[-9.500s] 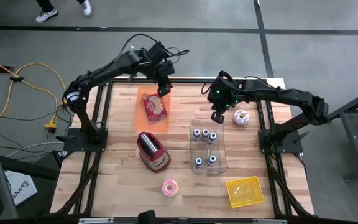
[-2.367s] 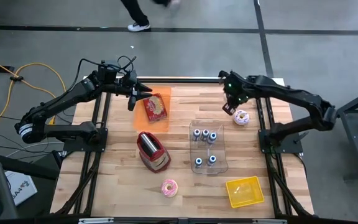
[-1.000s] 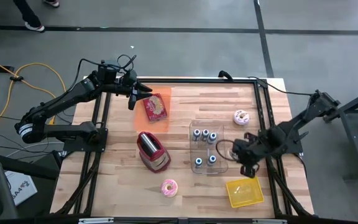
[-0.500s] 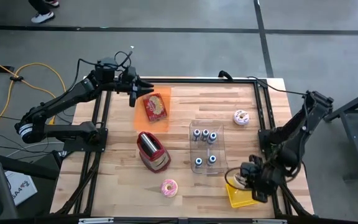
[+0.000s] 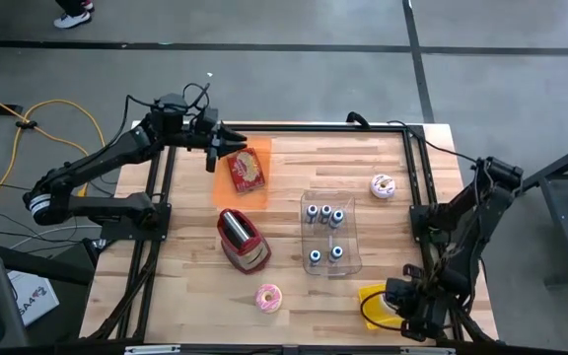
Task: Pick & Place Food Item
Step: Put the black donut into the yellow bin
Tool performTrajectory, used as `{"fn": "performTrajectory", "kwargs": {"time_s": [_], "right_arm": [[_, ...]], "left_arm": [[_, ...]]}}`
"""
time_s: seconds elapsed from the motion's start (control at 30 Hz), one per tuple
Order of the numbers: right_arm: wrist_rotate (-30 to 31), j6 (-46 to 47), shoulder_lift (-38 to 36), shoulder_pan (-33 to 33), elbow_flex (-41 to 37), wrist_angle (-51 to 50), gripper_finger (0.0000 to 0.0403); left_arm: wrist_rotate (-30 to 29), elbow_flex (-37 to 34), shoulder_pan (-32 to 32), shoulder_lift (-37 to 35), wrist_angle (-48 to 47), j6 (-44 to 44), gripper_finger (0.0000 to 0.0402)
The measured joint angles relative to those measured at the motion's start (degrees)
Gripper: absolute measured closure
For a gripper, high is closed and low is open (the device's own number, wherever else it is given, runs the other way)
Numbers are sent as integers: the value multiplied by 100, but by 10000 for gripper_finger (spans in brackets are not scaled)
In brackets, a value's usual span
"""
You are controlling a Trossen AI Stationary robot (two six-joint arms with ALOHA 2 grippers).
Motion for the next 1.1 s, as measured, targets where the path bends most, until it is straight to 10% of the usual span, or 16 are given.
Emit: {"fn": "performTrajectory", "kwargs": {"time_s": [1.1], "right_arm": [[-26, 21, 575, 3, 0, -53, 296]], "left_arm": [[-315, 0, -663, 0, 135, 195, 293]]}}
